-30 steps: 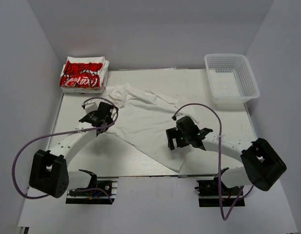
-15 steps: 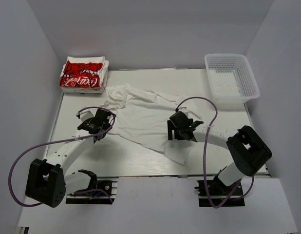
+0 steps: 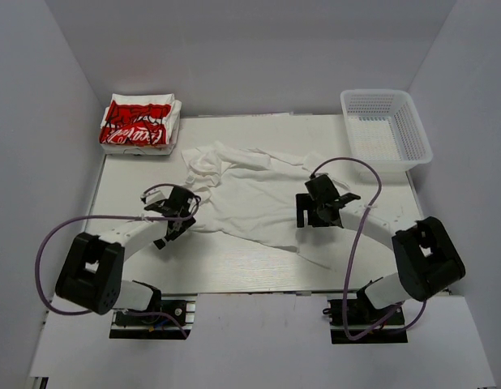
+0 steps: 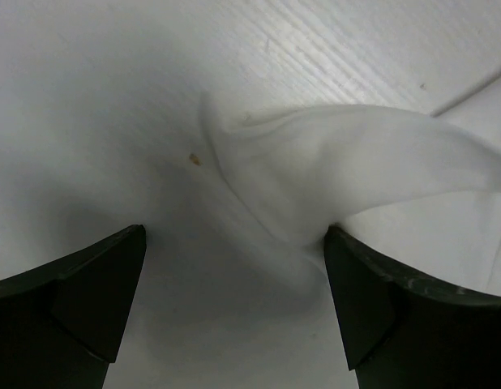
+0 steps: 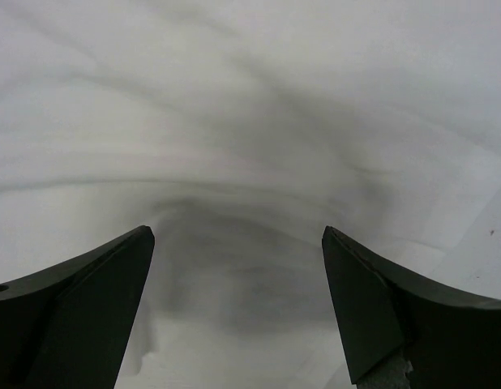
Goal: Fold and stack the t-shirts
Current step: Flatten out the tshirt
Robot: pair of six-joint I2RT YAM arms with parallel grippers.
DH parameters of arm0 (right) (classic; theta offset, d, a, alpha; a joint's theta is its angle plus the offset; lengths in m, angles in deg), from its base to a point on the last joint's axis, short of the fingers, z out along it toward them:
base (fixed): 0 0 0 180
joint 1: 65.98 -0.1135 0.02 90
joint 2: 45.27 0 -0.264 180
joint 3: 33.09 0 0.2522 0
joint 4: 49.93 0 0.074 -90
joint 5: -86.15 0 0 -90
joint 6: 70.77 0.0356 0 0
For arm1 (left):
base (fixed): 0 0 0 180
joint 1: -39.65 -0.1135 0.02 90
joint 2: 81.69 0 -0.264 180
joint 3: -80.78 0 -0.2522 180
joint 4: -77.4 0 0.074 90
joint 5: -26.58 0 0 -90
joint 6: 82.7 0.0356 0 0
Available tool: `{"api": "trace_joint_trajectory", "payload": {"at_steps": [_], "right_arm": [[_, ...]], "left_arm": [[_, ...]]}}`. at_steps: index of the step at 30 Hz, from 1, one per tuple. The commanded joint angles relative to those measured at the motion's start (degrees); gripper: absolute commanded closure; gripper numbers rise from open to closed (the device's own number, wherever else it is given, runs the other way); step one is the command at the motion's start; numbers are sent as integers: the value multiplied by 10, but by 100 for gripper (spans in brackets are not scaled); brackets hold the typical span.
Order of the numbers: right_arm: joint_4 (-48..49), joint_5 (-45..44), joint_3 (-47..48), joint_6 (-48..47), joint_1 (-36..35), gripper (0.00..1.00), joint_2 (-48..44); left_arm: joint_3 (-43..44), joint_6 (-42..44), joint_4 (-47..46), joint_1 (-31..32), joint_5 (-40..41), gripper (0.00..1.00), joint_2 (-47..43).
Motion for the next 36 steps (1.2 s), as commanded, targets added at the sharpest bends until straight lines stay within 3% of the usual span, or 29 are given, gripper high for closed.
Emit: {"api": "trace_joint_trajectory", "payload": {"at_steps": [1, 3, 4, 6, 7, 8, 9, 10, 21, 25, 27, 28, 30, 31, 33, 35, 36], "right_arm": [[7, 49, 4, -46, -4, 10, -57], [12, 58, -8, -47, -5, 10, -78], [13, 61, -10, -48, -3, 10, -91], [13, 59, -18, -50, -3, 10, -108], [12, 50, -23, -49, -4, 10, -110], [11, 50, -22, -49, -3, 10, -113], [8, 46, -23, -47, -4, 10, -117], [4, 42, -24, -47, -3, 10, -119], [11, 25, -20, -56, -2, 10, -129], [9, 8, -11, -56, 0, 10, -105], [0, -12, 5, -59, -2, 10, -88], [-3, -16, 10, -61, -1, 10, -83], [-12, -18, 25, -59, -1, 10, -72], [-13, -13, 27, -55, -2, 10, -70], [-11, -9, 21, -51, -1, 10, -73], [-10, -7, 19, -49, -3, 10, -78], [-10, -6, 17, -45, -3, 10, -79]], "left_arm": [[19, 4, -53, 4, -32, 0, 32], [46, 10, -53, 4, -37, 9, 59], [54, 20, -59, 4, -37, 25, 65], [73, 42, -69, 4, -37, 42, 72], [73, 51, -86, 4, -37, 53, 73], [82, 57, -93, 4, -37, 88, 73], [88, 73, -103, 4, -37, 100, 73], [93, 84, -127, 4, -37, 100, 73], [146, 193, -255, 4, -139, 100, 66], [240, 229, -262, 4, -168, 100, 145], [303, 261, -205, 4, -178, 100, 236], [379, 274, -175, 4, -186, 93, 269], [451, 284, -87, 4, -186, 77, 354], [498, 290, -70, 4, -179, 61, 371], [500, 290, -61, 4, -164, 49, 372], [470, 290, -92, 4, -158, 28, 345], [433, 298, -107, 4, -153, 0, 328]]}}
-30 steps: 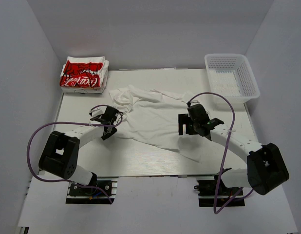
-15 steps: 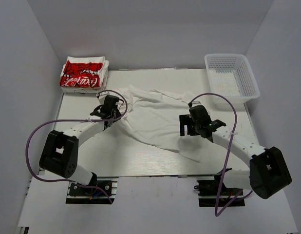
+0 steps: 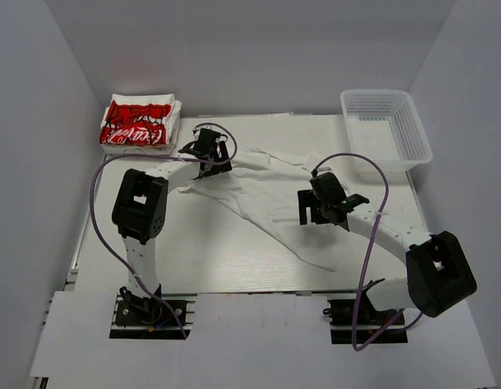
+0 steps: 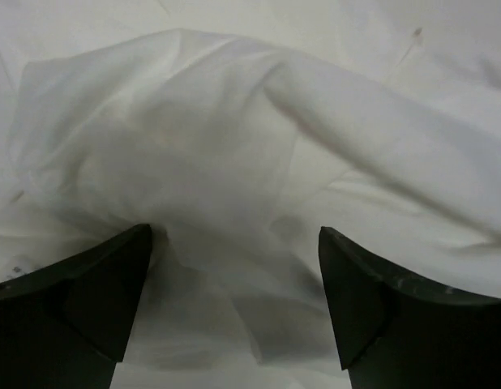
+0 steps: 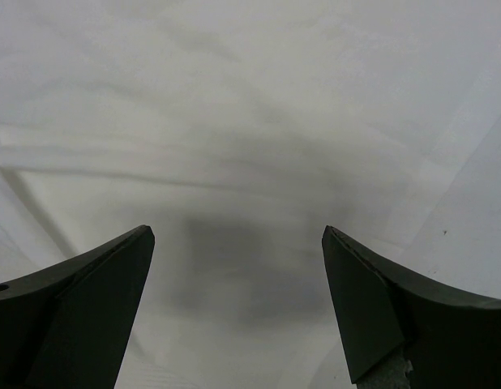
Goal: Fold and stack the t-shirts
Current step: Flatten out the tshirt
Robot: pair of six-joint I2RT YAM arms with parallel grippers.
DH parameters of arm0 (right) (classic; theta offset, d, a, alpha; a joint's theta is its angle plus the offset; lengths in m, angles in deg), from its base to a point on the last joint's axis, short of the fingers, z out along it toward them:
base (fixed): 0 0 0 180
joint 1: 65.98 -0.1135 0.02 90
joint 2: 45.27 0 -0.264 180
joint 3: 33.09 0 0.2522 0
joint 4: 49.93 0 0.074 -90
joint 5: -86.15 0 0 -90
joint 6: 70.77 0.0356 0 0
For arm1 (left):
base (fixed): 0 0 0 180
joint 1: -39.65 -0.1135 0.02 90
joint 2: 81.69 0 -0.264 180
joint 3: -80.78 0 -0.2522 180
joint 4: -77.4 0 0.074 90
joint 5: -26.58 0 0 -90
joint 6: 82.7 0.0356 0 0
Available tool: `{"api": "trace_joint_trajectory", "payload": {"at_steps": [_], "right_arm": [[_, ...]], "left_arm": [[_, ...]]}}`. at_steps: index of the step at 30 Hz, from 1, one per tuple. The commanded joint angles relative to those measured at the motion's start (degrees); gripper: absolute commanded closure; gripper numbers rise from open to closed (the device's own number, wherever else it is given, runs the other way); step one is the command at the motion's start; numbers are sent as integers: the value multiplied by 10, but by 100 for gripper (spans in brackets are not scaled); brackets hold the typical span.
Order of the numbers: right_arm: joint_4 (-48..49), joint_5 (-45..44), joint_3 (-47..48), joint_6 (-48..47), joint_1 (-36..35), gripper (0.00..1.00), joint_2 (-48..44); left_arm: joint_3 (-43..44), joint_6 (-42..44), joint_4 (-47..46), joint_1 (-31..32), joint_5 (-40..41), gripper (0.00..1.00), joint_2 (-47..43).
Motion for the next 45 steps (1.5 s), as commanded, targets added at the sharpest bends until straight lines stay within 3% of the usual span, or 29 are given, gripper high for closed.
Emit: {"api": "trace_joint_trajectory", "payload": {"at_steps": [1, 4, 11, 14, 17, 21, 22, 24, 25, 32, 38, 45], "right_arm": [[-2, -4, 13, 0, 1, 10, -14], [2, 0, 7, 5, -4, 10, -15], [-5, 5, 2, 15, -1, 10, -23], [-12, -2, -7, 23, -1, 10, -35], [-22, -7, -16, 33, -1, 10, -48], [-52, -9, -30, 57, -1, 10, -71], [-68, -9, -33, 58, -2, 10, -82], [-91, 3, -46, 78, -1, 10, -110], [-105, 7, -50, 82, -2, 10, -118], [-136, 91, -112, 104, -3, 10, -205], [-186, 162, -118, 119, -24, 10, -225], [-259, 114, -117, 209, -57, 10, -241]], "left_arm": [[-52, 23, -13, 2, 13, 0, -79], [-98, 23, -51, 2, 18, 0, -125], [-67, 23, -28, -3, 35, 0, -97], [-61, 23, -47, -3, 35, 6, -91], [-55, 23, -58, -3, 35, 19, -79], [-30, 28, -53, -3, 35, 50, -74], [-30, 28, -46, -3, 43, 65, -74], [-15, 28, -41, -3, 56, 81, -74], [-15, 28, -33, -3, 56, 98, -74], [-59, 28, -40, -3, 84, 100, -113], [-114, 65, -70, 3, 38, 100, -182], [-219, -1, -3, 3, 64, 100, -328]]}}
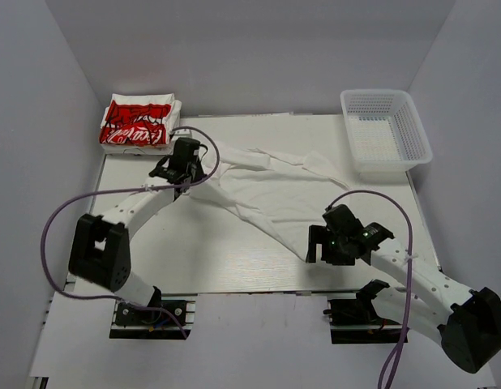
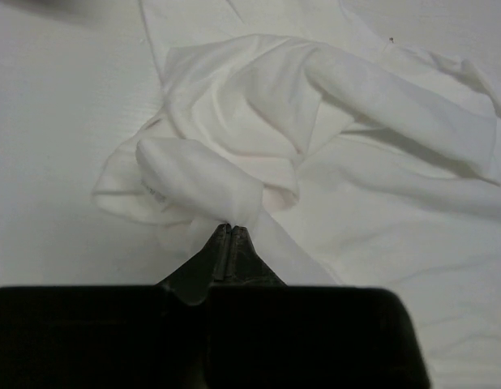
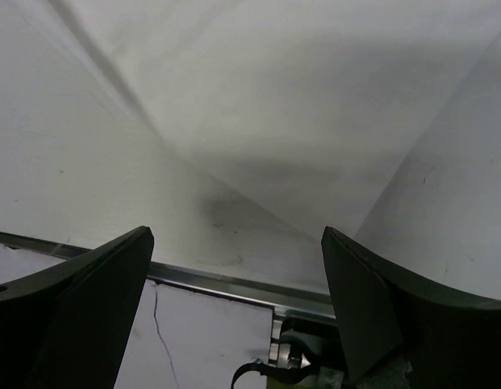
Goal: Fold and stack the t-shirts
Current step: Flatten out the tshirt
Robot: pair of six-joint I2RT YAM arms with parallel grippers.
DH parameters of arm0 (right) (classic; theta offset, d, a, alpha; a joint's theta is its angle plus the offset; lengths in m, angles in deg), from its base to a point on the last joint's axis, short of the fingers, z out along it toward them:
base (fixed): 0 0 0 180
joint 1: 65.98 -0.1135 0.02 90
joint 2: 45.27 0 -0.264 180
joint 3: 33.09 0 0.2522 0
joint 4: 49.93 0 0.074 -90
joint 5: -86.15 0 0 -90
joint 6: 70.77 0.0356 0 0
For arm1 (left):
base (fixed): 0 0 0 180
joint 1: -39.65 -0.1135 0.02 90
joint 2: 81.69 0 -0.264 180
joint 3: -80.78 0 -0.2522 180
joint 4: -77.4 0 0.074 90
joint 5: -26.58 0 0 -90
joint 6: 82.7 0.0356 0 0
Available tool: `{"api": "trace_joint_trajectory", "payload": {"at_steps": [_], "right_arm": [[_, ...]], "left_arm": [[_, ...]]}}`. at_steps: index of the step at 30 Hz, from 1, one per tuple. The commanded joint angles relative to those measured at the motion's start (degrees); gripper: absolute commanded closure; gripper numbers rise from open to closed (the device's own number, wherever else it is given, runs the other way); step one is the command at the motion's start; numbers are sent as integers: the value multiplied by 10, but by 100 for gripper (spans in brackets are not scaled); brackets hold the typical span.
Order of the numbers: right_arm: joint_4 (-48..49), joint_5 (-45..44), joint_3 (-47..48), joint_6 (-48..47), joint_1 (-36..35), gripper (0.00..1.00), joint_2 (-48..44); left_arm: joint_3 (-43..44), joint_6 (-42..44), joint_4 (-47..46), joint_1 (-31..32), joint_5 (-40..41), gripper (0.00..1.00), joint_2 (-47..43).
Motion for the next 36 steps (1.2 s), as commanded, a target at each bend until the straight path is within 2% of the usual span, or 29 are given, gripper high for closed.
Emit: {"api": "trace_joint_trajectory", "payload": {"at_steps": [1, 2, 5, 8, 9, 12, 13, 17, 18, 19, 20, 21, 22, 25, 28, 29, 31, 32, 36], "right_arm": [[-54, -30, 2, 75, -12, 10, -13], [-67, -57, -2, 89, -16, 10, -2], [-50, -52, -3, 104, -18, 10, 16], [-61, -53, 1, 110, -16, 10, 31], [-65, -56, 1, 108, -15, 10, 32], [-64, -68, -3, 121, -15, 10, 32], [-61, -70, -3, 127, -13, 10, 29], [-73, -87, 8, 130, -13, 10, 30], [-74, -95, 8, 127, -14, 10, 32], [-70, -99, 11, 121, -12, 10, 35], [-67, -99, 11, 117, -12, 10, 36], [-55, -97, 11, 114, -12, 10, 42], [-40, -89, 14, 95, -13, 10, 46], [-20, -94, 29, 66, -15, 10, 72], [-9, -113, 47, 37, -14, 10, 96], [-4, -134, 62, 30, -13, 10, 100], [20, -155, 85, 22, -15, 10, 122], [29, -156, 105, 14, -13, 10, 128], [92, -147, 133, 1, -13, 10, 169]], "left_arm": [[-53, -45, 49, 3, 16, 100, -102], [-66, -80, 67, 3, 16, 100, -121], [-122, -149, 131, 3, -12, 100, -198], [-128, -211, 269, 8, -38, 100, -261], [-128, -227, 339, 8, -45, 100, -275], [-134, -267, 425, 8, -68, 100, -321], [-134, -281, 480, 8, -68, 100, -330], [-154, -303, 563, 8, -85, 100, -358], [-160, -319, 577, 8, -80, 97, -358], [-166, -319, 586, 8, -80, 83, -358], [-178, -319, 586, 8, -80, 55, -358], [-178, -319, 586, 8, -80, 43, -352], [-178, -319, 577, 8, -72, 1, -345], [-144, -319, 567, 8, -4, 1, -305], [-109, -303, 490, 8, 27, 1, -276], [-104, -288, 419, 8, 22, 1, -269], [-104, -248, 351, 8, 10, 1, -238], [-104, -229, 284, 8, 1, 1, -225], [-65, -126, 174, 8, -21, 1, -121]]}}
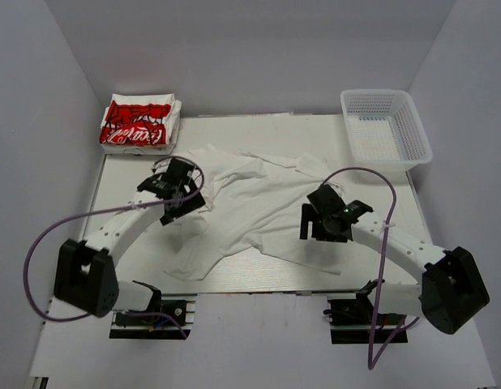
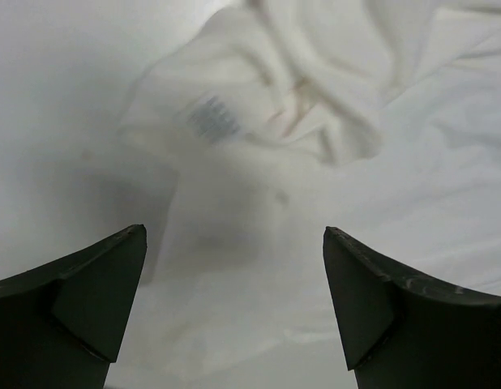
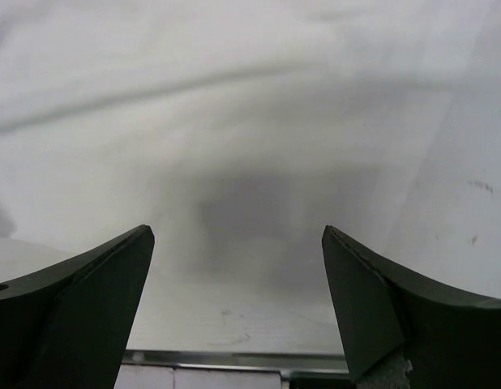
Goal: Fold and stack the t-shirts
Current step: Flatten out the tshirt
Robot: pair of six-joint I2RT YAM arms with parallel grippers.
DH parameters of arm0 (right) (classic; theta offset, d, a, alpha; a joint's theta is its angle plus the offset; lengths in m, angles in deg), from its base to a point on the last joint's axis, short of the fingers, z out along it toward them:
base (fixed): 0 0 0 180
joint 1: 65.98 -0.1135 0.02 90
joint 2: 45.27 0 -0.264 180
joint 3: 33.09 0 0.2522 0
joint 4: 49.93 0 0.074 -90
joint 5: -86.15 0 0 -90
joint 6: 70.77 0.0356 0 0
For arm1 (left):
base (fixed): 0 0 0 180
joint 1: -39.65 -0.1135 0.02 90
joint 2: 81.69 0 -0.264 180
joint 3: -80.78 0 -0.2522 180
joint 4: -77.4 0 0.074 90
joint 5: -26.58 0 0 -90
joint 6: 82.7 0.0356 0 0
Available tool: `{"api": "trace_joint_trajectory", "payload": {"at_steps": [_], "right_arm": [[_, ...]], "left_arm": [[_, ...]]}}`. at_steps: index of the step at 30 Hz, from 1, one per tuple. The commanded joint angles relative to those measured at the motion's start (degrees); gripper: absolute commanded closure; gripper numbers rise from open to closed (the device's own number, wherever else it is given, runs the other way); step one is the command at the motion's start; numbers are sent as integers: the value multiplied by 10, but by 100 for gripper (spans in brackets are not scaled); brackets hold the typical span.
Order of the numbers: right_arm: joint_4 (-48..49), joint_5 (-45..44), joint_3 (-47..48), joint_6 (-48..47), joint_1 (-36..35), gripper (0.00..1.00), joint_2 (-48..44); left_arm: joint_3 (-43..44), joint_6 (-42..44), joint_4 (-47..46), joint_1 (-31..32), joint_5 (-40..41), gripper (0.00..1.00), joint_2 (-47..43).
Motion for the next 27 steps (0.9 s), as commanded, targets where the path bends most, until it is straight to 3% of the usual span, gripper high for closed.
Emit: {"api": "trace_joint_trajectory", "payload": {"at_steps": [1, 6, 11, 14, 18, 27], "right_arm": [[71, -8, 36, -27, 0, 10, 37], [82, 21, 51, -40, 2, 10, 95], [77, -14, 49, -40, 5, 10, 111], [85, -19, 44, -40, 10, 10, 122], [95, -4, 45, -45, 15, 10, 147], [146, 47, 78, -77, 27, 10, 186]], "left_arm": [[53, 145, -170, 2, -20, 1, 75], [117, 235, -237, 14, -27, 1, 196], [222, 236, -177, 9, 77, 1, 324], [255, 230, -172, -5, 71, 1, 345], [249, 244, -241, -11, 60, 1, 351], [314, 217, -255, -56, -2, 1, 437]]}}
